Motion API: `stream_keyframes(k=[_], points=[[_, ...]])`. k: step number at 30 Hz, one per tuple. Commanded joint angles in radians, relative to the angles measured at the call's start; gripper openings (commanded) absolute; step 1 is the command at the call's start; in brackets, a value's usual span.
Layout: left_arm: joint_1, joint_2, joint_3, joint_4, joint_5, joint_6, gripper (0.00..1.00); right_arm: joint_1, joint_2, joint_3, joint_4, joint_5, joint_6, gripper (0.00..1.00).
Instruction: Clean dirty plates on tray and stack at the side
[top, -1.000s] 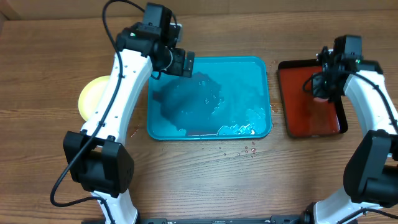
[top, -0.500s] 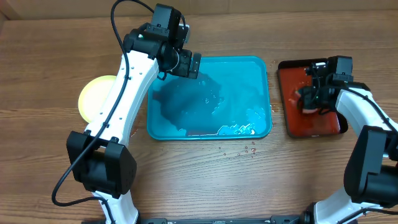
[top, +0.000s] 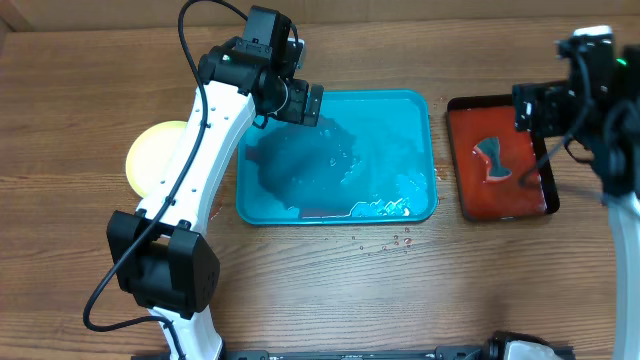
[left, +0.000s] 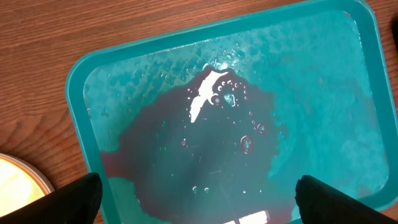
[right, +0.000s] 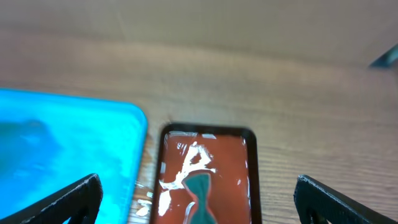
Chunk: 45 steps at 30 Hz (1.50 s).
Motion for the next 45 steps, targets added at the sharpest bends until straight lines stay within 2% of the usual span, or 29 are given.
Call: stream_keyframes(k=[1,5,9,13,22,29,32,33,36,41,45], points=[[0.001,0.0,0.013,0.001,-0.004,0.022,1.0,-0.002,-0.159,0.016,-0.034,-0.033,0.136,1.0],[0.001,0.0,0.013,0.001,-0.004,0.022,1.0,-0.002,-0.344,0.016,-0.082,-0.033,0.305,1.0],[0.001,0.0,0.013,0.001,-0.004,0.022,1.0,-0.002,-0.449,0.016,-0.094,-0.028,0.308,1.0],[0.001,0.0,0.013,0.001,-0.004,0.022,1.0,-0.002,-0.468,0.015,-0.211,-0.02,0.303,1.0],[0.003,0.0,0.013,0.001,-0.004,0.022,1.0,-0.002,-0.464,-0.003,-0.198,-0.026,0.3,1.0],[0.003,0.0,0.013,0.001,-0.004,0.022,1.0,0.036,-0.563,-0.303,0.11,-0.048,0.301,1.0],[0.004,0.0,0.013,0.001,-0.004,0.022,1.0,0.07,-0.653,-0.502,0.315,-0.051,0.301,1.0],[0.004,0.0,0.013,0.001,-0.004,0.022,1.0,0.087,-0.715,-0.634,0.444,-0.051,0.301,1.0],[0.005,0.0,0.013,0.0,-0.004,0.022,1.0,0.113,-0.814,-0.825,0.608,-0.051,0.301,1.0],[0.005,0.0,0.013,0.001,-0.004,0.022,1.0,0.148,-0.988,-1.097,0.792,-0.051,0.309,1.0],[0.005,0.0,0.013,0.001,-0.004,0.022,1.0,0.153,-1.09,-1.239,0.888,-0.051,0.324,1.0]])
